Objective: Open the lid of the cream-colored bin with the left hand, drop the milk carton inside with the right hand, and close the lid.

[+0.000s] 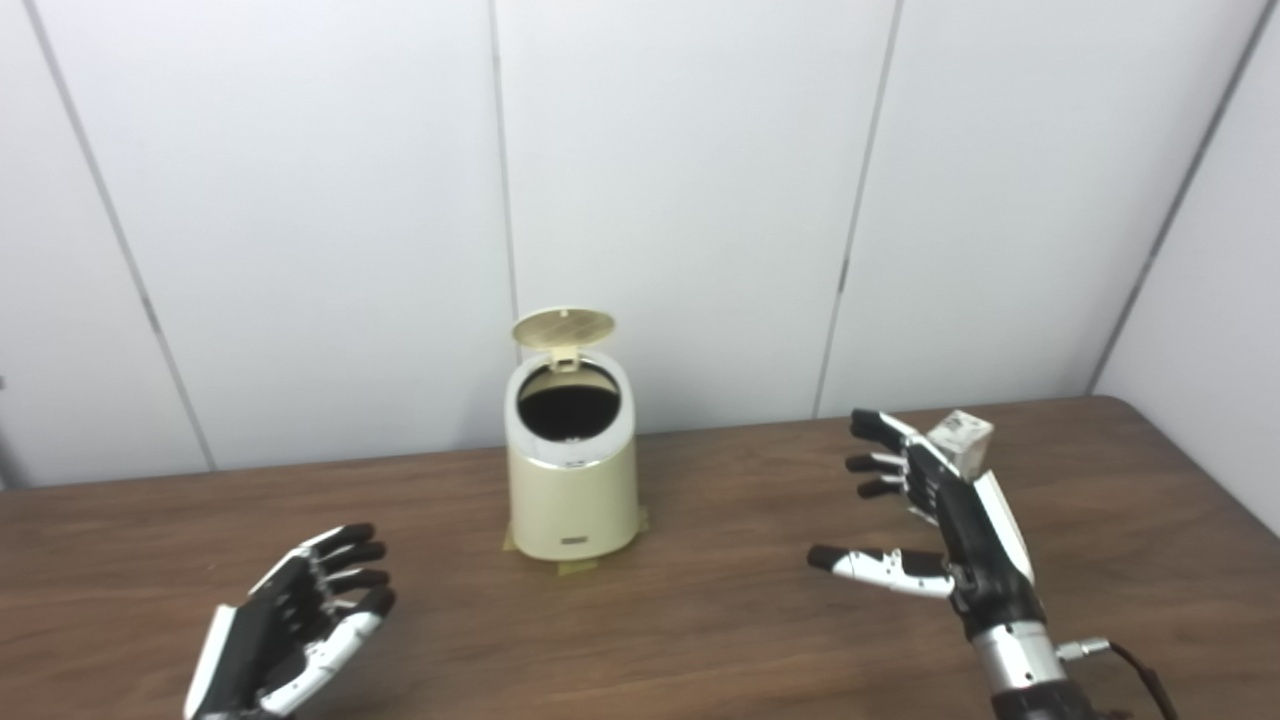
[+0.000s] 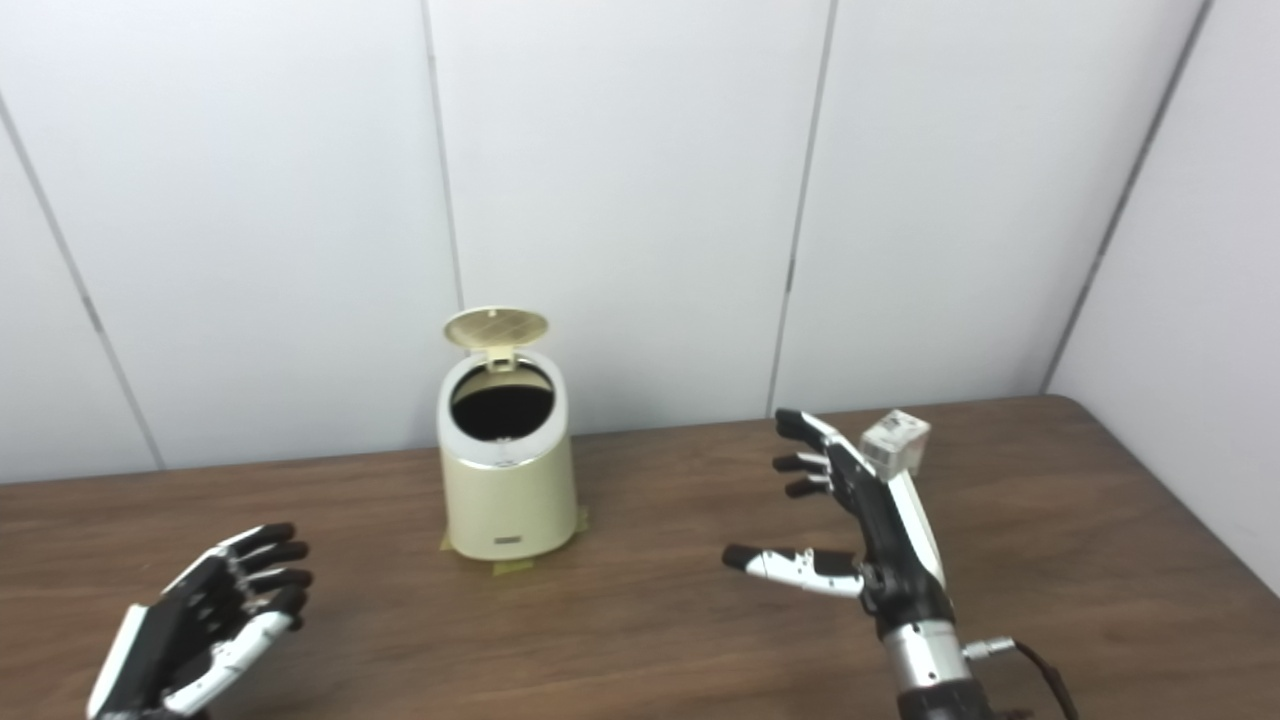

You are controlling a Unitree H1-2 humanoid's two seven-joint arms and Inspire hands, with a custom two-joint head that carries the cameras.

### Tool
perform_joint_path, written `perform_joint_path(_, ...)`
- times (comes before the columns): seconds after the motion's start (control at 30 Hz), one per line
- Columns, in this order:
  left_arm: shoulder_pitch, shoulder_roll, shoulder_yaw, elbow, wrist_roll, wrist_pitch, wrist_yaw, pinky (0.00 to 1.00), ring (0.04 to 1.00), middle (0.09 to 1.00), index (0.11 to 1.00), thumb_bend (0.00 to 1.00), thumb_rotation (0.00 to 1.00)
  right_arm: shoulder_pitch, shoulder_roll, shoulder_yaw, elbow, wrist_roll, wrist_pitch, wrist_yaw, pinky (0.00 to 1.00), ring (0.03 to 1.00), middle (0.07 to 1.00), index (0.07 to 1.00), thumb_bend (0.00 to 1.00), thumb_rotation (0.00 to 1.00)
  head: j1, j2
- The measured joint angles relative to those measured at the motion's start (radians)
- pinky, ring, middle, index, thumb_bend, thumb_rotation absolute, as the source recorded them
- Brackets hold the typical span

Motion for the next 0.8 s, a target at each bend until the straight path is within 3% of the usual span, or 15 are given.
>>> perform_joint_path(0.07, -0.003, 0.007, 0.0, 0.001, -0.025, 0.004, -0.019, 0.6, 0.741, 0.768, 0.759, 0.59, 0.18, -0.033, 0.003, -0.007, -0.039, -0.063, 0.052, -0.017, 0.59, 0.732, 0.779, 0.78, 0.71, 0.15, -0.023, -0.006)
perform_joint_path(0.2, -0.003, 0.014, 0.007, 0.001, -0.041, 0.033, -0.027, 0.66, 0.768, 0.782, 0.777, 0.54, 0.13, -0.096, -0.013, -0.039, -0.105, -0.151, 0.159, -0.022, 0.56, 0.742, 0.809, 0.785, 0.73, 0.19, -0.072, -0.02)
perform_joint_path(0.33, -0.004, 0.021, 0.016, 0.001, -0.029, 0.057, -0.017, 0.65, 0.757, 0.772, 0.761, 0.57, 0.17, -0.142, -0.066, -0.088, -0.108, -0.171, 0.222, -0.022, 0.59, 0.771, 0.834, 0.825, 0.74, 0.18, -0.117, -0.031)
perform_joint_path(0.47, -0.005, 0.018, 0.021, 0.001, -0.023, 0.081, 0.002, 0.61, 0.735, 0.759, 0.748, 0.58, 0.17, -0.159, -0.094, -0.115, -0.077, -0.166, 0.269, -0.019, 0.69, 0.84, 0.878, 0.917, 0.78, 0.22, -0.118, -0.029)
perform_joint_path(0.63, -0.006, 0.017, 0.019, 0.0, -0.024, 0.098, 0.004, 0.63, 0.755, 0.774, 0.768, 0.57, 0.18, -0.189, -0.162, -0.127, 0.023, -0.158, 0.312, -0.014, 0.65, 0.843, 0.919, 0.959, 0.82, 0.28, -0.124, -0.025)
perform_joint_path(0.8, -0.006, 0.018, 0.017, -0.005, -0.037, 0.108, -0.01, 0.63, 0.757, 0.778, 0.769, 0.54, 0.14, -0.228, -0.2, -0.126, 0.088, -0.138, 0.373, 0.016, 0.72, 0.899, 0.966, 0.978, 0.89, 0.27, -0.129, -0.025)
